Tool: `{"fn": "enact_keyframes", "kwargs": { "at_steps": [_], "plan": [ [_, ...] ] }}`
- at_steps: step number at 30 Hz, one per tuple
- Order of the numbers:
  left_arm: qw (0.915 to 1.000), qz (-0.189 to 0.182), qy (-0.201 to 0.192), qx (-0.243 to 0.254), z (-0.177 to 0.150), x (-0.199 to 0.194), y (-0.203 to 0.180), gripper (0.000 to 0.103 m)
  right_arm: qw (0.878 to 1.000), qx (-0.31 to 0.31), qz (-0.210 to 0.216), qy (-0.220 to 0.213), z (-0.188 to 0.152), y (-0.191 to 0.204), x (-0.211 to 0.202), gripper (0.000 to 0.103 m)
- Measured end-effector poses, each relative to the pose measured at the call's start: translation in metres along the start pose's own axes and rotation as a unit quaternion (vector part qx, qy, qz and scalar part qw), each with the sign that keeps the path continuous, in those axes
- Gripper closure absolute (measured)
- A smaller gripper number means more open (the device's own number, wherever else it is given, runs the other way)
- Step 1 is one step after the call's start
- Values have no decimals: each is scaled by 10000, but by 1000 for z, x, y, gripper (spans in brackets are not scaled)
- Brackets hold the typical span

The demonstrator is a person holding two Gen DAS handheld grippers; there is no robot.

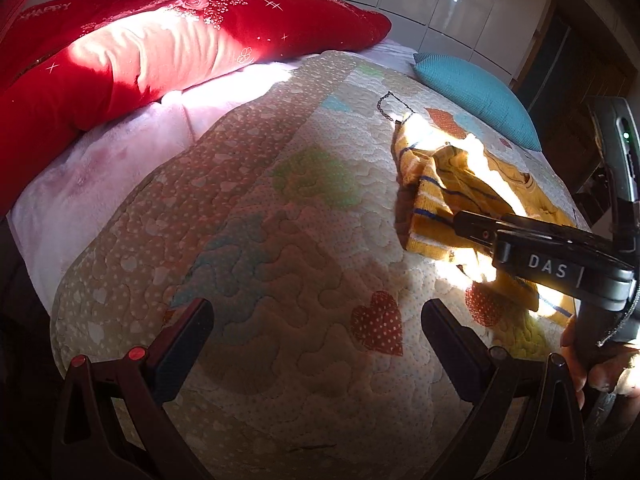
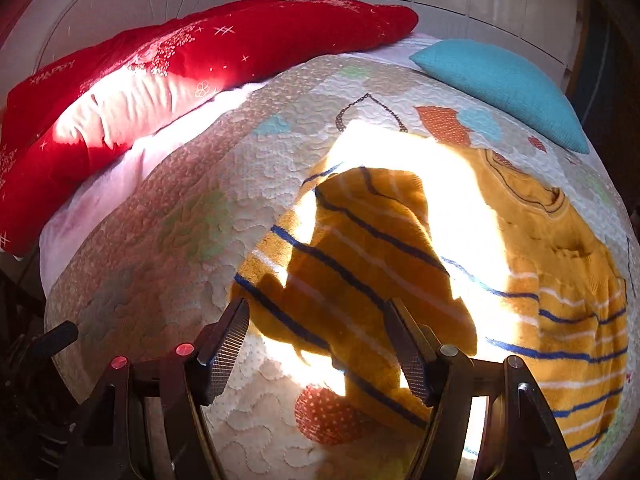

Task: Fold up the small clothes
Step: 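Grasp the edge of the striped yellow sweater with the right gripper, then fold the held sweater edge over the body with the right gripper, release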

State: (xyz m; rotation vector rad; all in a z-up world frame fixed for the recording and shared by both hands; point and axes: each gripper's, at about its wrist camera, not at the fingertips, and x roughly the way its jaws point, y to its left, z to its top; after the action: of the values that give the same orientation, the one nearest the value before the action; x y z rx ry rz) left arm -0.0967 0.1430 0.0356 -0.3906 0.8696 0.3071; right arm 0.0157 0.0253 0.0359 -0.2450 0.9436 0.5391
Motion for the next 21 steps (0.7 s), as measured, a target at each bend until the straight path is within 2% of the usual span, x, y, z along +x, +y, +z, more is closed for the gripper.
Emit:
{"fn": "enact_keyframes", "kwargs": {
  "at_steps": [3,6,12,18,21],
  "plan": [
    [9999,37,-4,-154,3,1,15,0,9988,-413,-189,170,5,21,24,29],
    [9995,54,16,-300,4,3,26,0,9905,-907,-1031,95,14,40,41,29],
    [9994,74,8,-331,3,5,28,0,9792,-846,-1817,319,38,40,78,29],
    [9994,158,-38,-313,1,0,29,0,9745,-745,-2083,378,50,38,95,30],
    [9993,208,-63,-288,-1,-3,27,0,9733,-889,-2092,327,49,43,96,42]
  ]
}}
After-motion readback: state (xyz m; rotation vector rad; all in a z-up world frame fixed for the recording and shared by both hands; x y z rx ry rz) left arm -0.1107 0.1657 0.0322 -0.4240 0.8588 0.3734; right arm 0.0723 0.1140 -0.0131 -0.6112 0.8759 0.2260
